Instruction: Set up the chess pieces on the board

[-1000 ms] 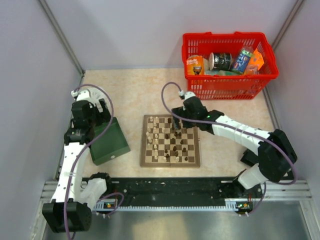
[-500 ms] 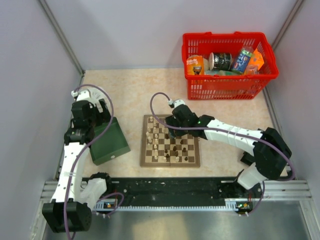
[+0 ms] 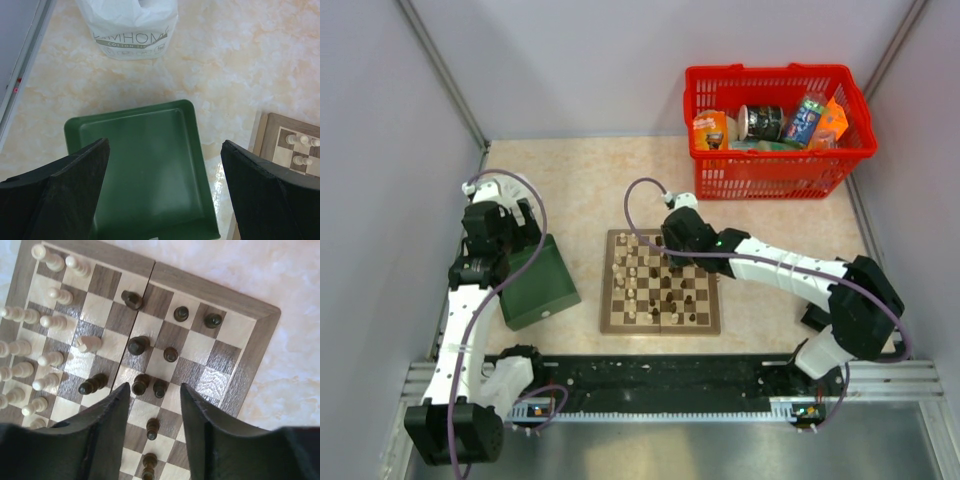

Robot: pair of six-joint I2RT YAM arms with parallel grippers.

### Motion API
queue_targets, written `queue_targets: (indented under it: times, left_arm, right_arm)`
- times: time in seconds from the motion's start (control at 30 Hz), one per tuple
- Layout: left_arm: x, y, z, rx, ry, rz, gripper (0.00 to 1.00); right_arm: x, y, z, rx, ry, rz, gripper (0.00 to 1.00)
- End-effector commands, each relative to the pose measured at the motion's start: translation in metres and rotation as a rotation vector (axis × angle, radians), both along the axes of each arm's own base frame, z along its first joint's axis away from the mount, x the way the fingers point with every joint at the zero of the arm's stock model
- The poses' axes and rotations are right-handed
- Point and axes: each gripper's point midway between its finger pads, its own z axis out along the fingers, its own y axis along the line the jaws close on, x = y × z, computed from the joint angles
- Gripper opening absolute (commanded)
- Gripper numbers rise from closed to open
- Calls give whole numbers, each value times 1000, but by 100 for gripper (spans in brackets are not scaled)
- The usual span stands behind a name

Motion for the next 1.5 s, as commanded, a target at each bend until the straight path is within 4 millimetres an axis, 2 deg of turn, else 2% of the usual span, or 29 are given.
queue_targets:
  times: [0.0, 0.2, 0.23, 0.3, 0.37, 0.43, 0.57, 0.77, 0.97, 1.03, 1.17, 1.3, 1.33, 1.47]
  left_arm:
    - [-1, 3, 2, 19, -7, 8, 99]
    - [-2, 4, 3, 21, -13, 11, 99]
    - [-2, 4, 3, 20, -12, 13, 99]
    - [-2, 4, 5, 22, -18, 12, 99]
    - [-2, 4, 5, 22, -18, 12, 99]
    - [-3, 4, 5, 21, -19, 11, 99]
    - [-3, 4, 6, 24, -22, 13, 99]
    - [-4, 6, 8, 30, -31, 19, 99]
    - [-5, 6, 8, 32, -32, 22, 99]
    - [-5, 6, 9, 32, -34, 22, 99]
    - [-5, 6, 8, 30, -31, 19, 99]
    - [-5, 6, 7, 30, -28, 19, 99]
    - [-5, 6, 7, 30, -28, 19, 99]
    - [-5, 5, 7, 26, -28, 18, 99]
  right_arm:
    - [26, -8, 54, 81, -120, -81, 44]
    - [38, -13, 57, 185, -44, -78, 52]
    - [40, -13, 59, 183, -51, -75, 55]
    - [43, -8, 64, 194, -56, -60, 70]
    - [41, 4, 67, 205, -46, 14, 72]
    - [44, 11, 69, 208, -44, 45, 72]
    - [51, 25, 60, 180, -10, 92, 66]
    - [55, 47, 39, 112, 41, 150, 61]
    - [59, 50, 30, 84, 51, 134, 57]
    - [59, 46, 32, 79, 45, 109, 56]
    - [53, 22, 56, 90, -21, 36, 56]
    - [28, -1, 85, 185, -82, 4, 56]
    - [20, -7, 87, 207, -82, -5, 56]
    - [-21, -30, 70, 233, 0, -6, 55]
